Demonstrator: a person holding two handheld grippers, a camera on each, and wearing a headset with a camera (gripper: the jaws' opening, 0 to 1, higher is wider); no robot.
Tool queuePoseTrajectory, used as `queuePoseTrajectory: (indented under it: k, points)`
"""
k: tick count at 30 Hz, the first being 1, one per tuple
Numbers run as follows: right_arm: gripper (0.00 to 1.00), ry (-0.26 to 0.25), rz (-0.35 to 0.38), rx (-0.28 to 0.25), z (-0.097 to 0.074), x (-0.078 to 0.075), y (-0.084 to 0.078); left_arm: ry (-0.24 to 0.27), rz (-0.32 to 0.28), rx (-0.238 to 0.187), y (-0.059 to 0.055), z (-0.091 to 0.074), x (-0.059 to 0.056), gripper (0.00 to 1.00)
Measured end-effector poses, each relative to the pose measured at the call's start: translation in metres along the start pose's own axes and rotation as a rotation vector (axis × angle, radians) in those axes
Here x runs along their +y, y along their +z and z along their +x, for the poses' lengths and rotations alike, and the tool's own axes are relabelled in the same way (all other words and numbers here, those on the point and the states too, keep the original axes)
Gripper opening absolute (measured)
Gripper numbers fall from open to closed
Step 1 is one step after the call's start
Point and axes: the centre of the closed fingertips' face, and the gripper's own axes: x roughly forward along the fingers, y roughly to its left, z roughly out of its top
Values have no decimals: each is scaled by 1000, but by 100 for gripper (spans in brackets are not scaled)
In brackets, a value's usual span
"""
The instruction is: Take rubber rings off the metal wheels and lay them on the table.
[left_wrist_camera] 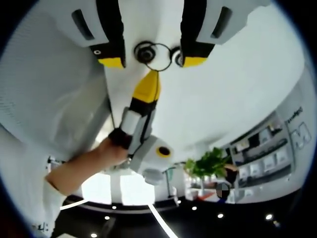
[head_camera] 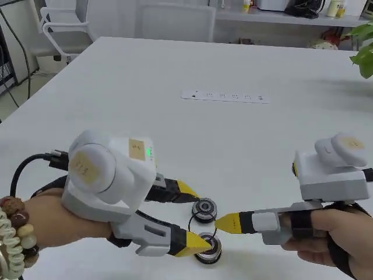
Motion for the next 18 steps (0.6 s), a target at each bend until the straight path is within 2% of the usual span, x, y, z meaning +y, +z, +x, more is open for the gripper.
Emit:
queuePoseTrajectory:
  k: [4,8,14,18]
  points:
    - [0,10,2,-30,-3,2,7,19,18,-16,7,-15,3,50]
    - [0,22,7,-61,-6,6,14,58,12,-23,8,-32,8,53]
    - [0,44,11,-96,-8,14,22,126,-6,-25,3,-62,14,60]
    - [0,57,10,-106,-7,19,24,181,-33,-33,-6,-79,17,62]
